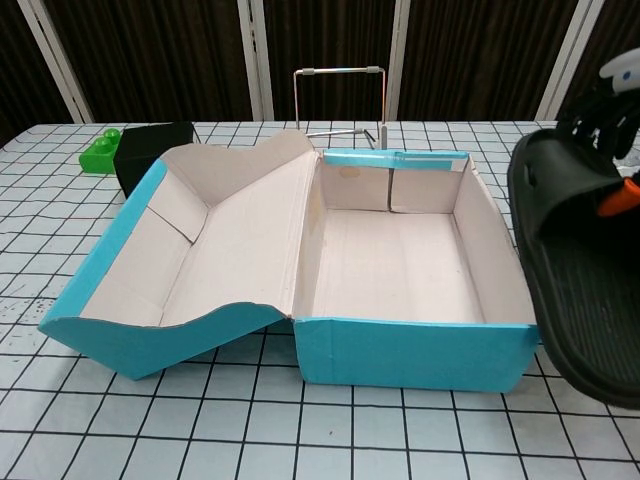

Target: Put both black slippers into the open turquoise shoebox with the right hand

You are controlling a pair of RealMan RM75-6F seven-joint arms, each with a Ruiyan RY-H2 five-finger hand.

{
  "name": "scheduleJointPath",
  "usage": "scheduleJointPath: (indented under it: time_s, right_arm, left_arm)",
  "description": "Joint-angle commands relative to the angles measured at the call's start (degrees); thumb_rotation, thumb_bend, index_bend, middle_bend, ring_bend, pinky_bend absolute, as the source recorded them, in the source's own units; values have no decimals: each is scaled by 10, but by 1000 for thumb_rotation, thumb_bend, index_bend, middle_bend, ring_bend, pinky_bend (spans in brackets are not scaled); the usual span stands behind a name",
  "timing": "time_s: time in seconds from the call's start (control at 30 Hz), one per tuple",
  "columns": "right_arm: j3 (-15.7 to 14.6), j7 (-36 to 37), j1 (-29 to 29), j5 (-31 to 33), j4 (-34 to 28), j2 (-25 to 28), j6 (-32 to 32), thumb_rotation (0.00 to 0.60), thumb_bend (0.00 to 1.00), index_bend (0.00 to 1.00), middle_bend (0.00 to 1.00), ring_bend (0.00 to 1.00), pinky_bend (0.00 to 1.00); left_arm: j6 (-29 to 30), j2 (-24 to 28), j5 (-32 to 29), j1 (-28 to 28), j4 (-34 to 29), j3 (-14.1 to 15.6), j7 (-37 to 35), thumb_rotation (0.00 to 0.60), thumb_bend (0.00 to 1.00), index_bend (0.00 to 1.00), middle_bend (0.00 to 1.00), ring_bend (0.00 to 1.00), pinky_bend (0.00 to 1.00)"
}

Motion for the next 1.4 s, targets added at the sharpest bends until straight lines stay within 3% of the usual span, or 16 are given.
scheduleJointPath:
  time_s: [0.03,0.3,0.47,0.67,0.87,1.13,1.4]
  right_arm:
    - [38,47,0,-13,3,10,0,600,489,508,427,480,306]
    - [112,201,-32,-61,24,-27,4,600,489,535,429,484,324]
    - [133,308,-71,-192,76,-87,8,600,488,536,429,484,324]
    - [117,404,-103,-385,187,-191,69,600,490,554,429,483,323]
    - [99,447,-108,-489,291,-272,127,600,495,573,429,481,323]
    - [79,473,-104,-544,388,-336,155,600,496,581,429,481,322]
    - [66,492,-102,-561,444,-369,156,600,496,581,429,481,321]
  left_arm:
    - [-1,0,-1,-1,0,0,0,600,643,232,64,28,97]
    - [-6,-1,-3,-2,2,-1,-1,600,643,231,63,28,97]
    - [-7,0,-5,-3,3,-2,-4,600,643,231,64,29,97]
    - [-9,-1,-5,-4,4,-1,-2,600,643,231,63,28,97]
    - [-8,-2,-9,-4,6,-4,2,600,643,231,64,28,97]
    - [-13,-5,-8,-7,5,-2,12,600,643,230,63,28,97]
    - [-16,-8,-11,-8,5,-3,20,600,643,230,63,28,97]
